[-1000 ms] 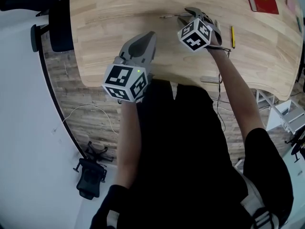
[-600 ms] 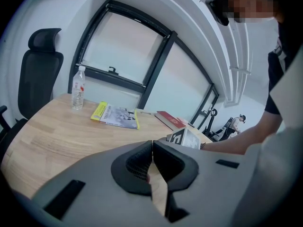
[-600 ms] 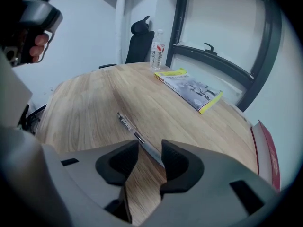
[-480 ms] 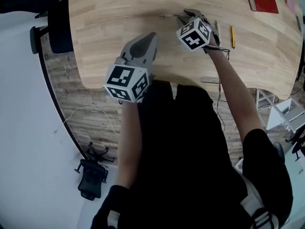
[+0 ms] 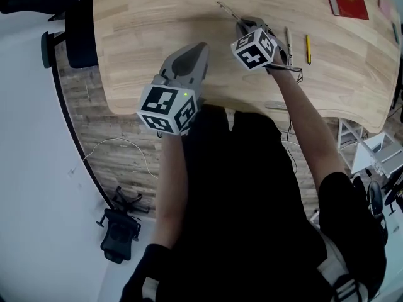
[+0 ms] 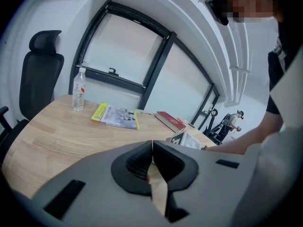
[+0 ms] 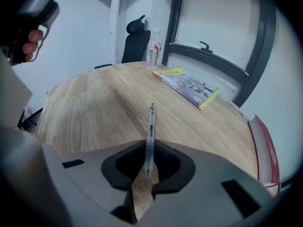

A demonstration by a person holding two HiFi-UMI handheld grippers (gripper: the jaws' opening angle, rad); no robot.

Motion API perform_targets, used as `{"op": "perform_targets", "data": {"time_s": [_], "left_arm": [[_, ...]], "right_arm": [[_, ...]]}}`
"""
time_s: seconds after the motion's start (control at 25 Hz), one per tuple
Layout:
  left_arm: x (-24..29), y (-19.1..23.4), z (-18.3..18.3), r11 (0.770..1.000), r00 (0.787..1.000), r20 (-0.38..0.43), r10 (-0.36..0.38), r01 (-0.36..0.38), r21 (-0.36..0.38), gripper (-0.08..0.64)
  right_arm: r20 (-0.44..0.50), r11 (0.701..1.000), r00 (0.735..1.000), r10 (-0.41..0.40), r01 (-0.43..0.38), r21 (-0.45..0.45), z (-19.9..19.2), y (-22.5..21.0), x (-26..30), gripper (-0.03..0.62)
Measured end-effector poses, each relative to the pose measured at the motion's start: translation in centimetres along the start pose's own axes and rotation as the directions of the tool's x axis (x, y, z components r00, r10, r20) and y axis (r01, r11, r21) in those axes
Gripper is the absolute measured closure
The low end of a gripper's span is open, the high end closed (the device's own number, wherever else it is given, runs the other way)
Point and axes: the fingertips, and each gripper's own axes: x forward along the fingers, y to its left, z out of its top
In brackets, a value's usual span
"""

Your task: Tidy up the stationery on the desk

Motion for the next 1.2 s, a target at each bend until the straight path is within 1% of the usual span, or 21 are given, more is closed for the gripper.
{"op": "perform_targets", "data": {"time_s": [0.2, 0.36, 0.48, 0.6, 0.72, 0.88, 1.0, 1.08, 1.2], "left_arm": [[-0.2, -0.3, -0.1, 1.000, 1.000, 0.005, 0.008, -0.008, 0.004, 0.525], [-0.4, -0.9, -0.1, 1.000, 1.000, 0.005, 0.006, -0.006, 0.020, 0.525], [-0.5, -1.2, -0.1, 1.000, 1.000, 0.006, 0.005, -0.005, 0.019, 0.525], [0.0, -2.2, 0.2, 1.000, 1.000, 0.009, -0.008, 0.008, 0.028, 0.525], [1.0, -3.6, 0.4, 0.998, 0.999, 0.010, -0.032, 0.031, 0.046, 0.525], [1.9, -5.4, 0.5, 0.996, 0.998, 0.008, -0.059, 0.058, 0.062, 0.525], [2.5, -6.8, 0.7, 0.994, 0.997, 0.012, -0.078, 0.077, 0.076, 0.525], [2.6, -7.6, 0.8, 0.993, 0.996, 0.014, -0.086, 0.085, 0.081, 0.525], [2.7, -8.5, 0.5, 0.992, 0.996, 0.015, -0.093, 0.091, 0.088, 0.525]], "right_arm": [[0.005, 1.000, 1.000, 0.006, -0.006, 0.002, 0.0, 0.0, 0.0, 0.529], [0.014, 1.000, 1.000, -0.014, 0.014, -0.003, -0.5, -0.2, -0.8, 0.529], [0.038, 0.998, 0.999, -0.022, 0.020, 0.055, -0.8, -0.4, -2.7, 0.529], [0.077, 0.990, 0.996, -0.048, 0.037, 0.139, -1.2, -1.0, -5.2, 0.529], [0.094, 0.965, 0.991, -0.097, 0.070, 0.254, -2.5, -1.9, -7.7, 0.529], [0.096, 0.914, 0.985, -0.142, 0.093, 0.396, -4.7, -2.0, -10.2, 0.529], [0.082, 0.875, 0.980, -0.179, 0.120, 0.469, -6.5, -2.2, -11.4, 0.529], [0.070, 0.852, 0.979, -0.190, 0.129, 0.508, -7.7, -2.1, -11.8, 0.529], [0.048, 0.834, 0.980, -0.193, 0.137, 0.535, -9.2, -1.5, -11.8, 0.529]]}}
